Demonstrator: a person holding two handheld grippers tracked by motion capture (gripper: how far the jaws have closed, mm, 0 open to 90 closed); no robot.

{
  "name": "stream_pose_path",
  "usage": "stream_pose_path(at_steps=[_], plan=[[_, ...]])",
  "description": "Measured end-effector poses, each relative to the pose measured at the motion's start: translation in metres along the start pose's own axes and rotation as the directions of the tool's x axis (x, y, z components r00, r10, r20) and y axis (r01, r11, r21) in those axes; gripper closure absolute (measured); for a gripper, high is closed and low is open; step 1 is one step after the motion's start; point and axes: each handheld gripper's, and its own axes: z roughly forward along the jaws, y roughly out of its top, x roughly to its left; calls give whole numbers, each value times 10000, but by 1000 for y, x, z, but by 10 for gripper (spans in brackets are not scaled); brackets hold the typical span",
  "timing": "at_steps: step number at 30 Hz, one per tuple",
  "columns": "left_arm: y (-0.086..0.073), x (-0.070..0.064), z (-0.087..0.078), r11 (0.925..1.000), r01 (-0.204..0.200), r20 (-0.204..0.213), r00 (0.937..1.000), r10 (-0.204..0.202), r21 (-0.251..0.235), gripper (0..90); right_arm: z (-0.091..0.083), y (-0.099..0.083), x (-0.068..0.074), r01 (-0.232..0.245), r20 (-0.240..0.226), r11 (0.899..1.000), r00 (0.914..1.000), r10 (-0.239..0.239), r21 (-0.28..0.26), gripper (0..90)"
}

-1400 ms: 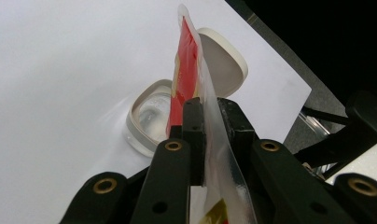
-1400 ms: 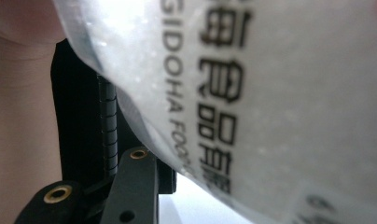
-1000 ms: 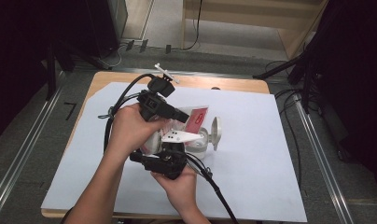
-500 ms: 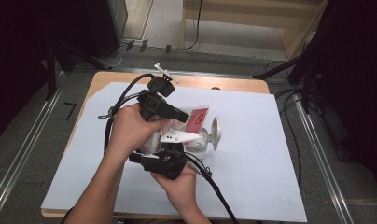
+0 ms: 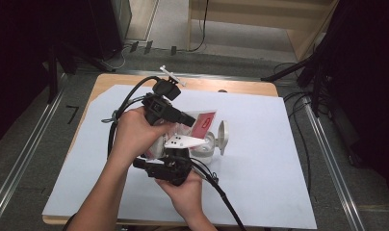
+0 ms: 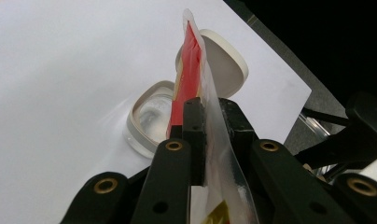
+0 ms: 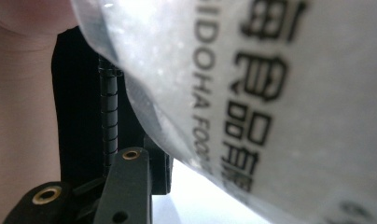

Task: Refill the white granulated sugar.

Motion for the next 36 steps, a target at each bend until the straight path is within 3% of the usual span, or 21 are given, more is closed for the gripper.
stream_pose_path(at_steps=[15, 29, 36], plan=[[0, 0, 0, 9999, -94, -38, 9999, 95, 69, 829, 1, -1, 1, 328, 279, 9995, 9991, -329, 35, 620], [-1, 4, 0, 9997, 261, 225, 9994, -261, -16, 835, 1, -1, 2, 369, 410, 9993, 9985, -373, 113, 643], [-1, 6, 0, 9998, 205, 286, 9994, -207, 69, 843, 1, -1, 3, 385, 442, 9992, 9983, -391, 145, 643]])
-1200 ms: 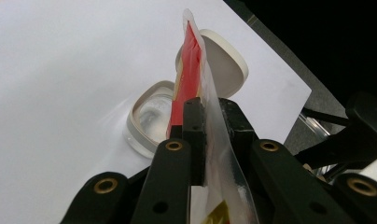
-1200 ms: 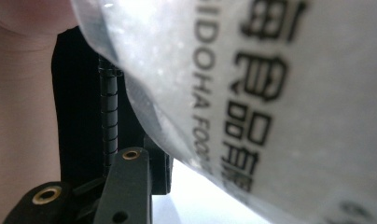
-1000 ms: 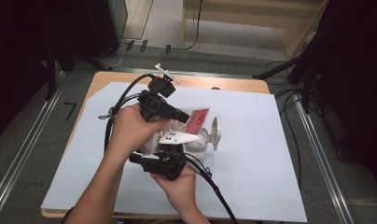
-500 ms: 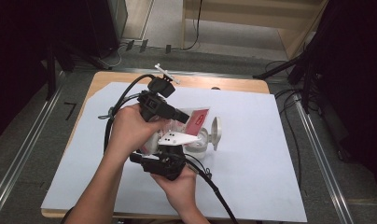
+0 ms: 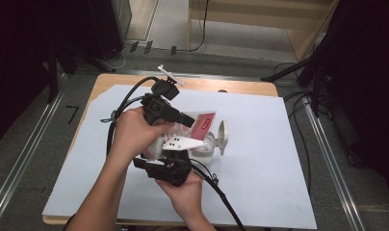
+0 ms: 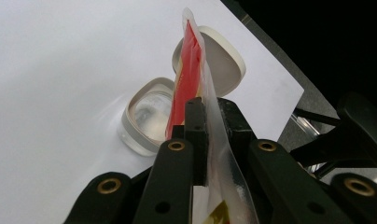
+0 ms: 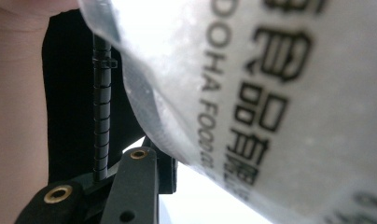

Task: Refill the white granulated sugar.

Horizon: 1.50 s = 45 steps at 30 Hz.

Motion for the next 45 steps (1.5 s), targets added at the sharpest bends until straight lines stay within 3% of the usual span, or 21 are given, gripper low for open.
stream_pose_path(at_steps=[7, 13, 40, 45], plan=[[-1, 9, 0, 9994, 325, 365, 9988, -322, -77, 833, 0, 0, 0, 114, 147, 9999, 9998, -116, 106, 643], [-1, 11, 1, 9995, 305, 445, 9986, -301, -92, 831, 0, 0, 0, 126, 224, 9998, 9997, -129, 135, 642], [0, 20, -1, 9969, 734, 474, 9963, -720, -286, 828, 0, 4, -1, 226, 295, 9995, 9993, -232, 207, 639], [7, 22, -4, 9978, 644, 252, 9976, -640, -172, 828, 4, 11, -3, 157, 202, 9997, 9997, -160, 178, 638]])
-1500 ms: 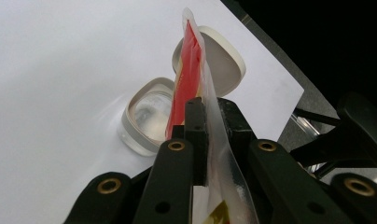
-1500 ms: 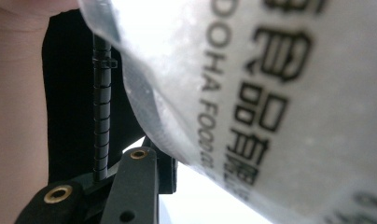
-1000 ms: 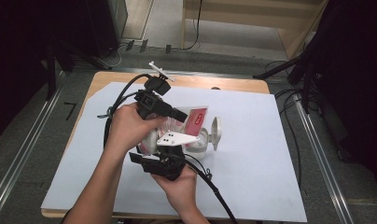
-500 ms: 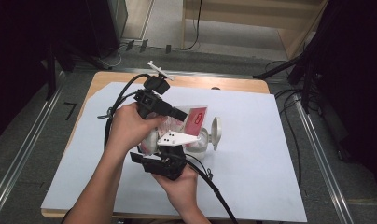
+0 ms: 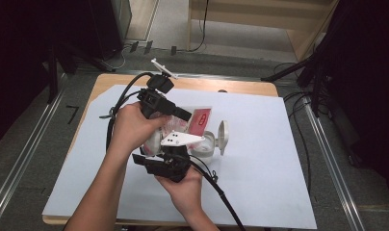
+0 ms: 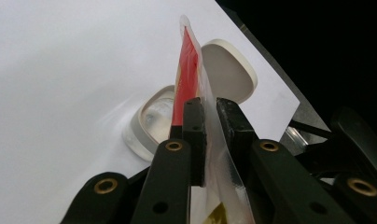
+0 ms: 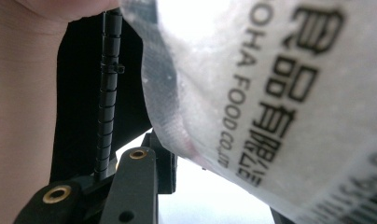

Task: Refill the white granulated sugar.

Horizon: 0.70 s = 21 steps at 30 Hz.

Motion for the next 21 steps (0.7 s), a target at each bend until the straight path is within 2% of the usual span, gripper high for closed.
stream_pose_path(at_steps=[5, 11, 14, 21], plan=[[7, 8, 2, 9999, 113, 247, 9996, -116, 108, 828, 1, 4, -3, -75, 71, 10000, 9999, 75, -4, 636], [11, 22, 2, 9996, 264, 772, 9966, -274, 140, 833, 6, 9, -5, 118, 410, 9999, 9991, -123, 127, 638], [12, 23, 1, 9997, 202, 747, 9970, -213, 159, 833, 9, 11, -6, 29, 482, 9999, 9988, -37, 146, 638], [16, 20, 2, 9993, -242, 708, 9972, 222, 281, 832, 12, 12, -6, -7, 775, 10000, 9970, 12, -63, 634]])
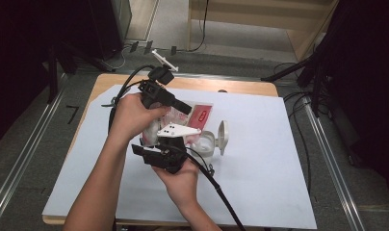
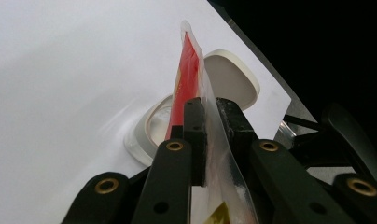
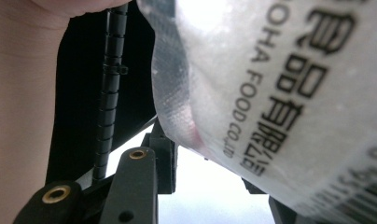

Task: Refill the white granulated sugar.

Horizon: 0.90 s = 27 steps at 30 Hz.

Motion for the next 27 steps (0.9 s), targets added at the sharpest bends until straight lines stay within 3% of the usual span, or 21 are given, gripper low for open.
stream_pose_path(at_steps=[9, 18, 27], plan=[[1, 0, 2, 9998, -88, 213, 9997, 85, 155, 830, 1, -1, 5, 284, 529, 9996, 9982, -285, 29, 642], [-1, -8, 1, 9988, -484, -98, 9988, 485, 112, 827, 2, -3, 7, 296, 693, 9995, 9972, -285, -149, 634], [-3, -14, 3, 9990, -438, -107, 9990, 438, 60, 822, -2, -5, 10, 339, 636, 9992, 9974, -326, -196, 644]])
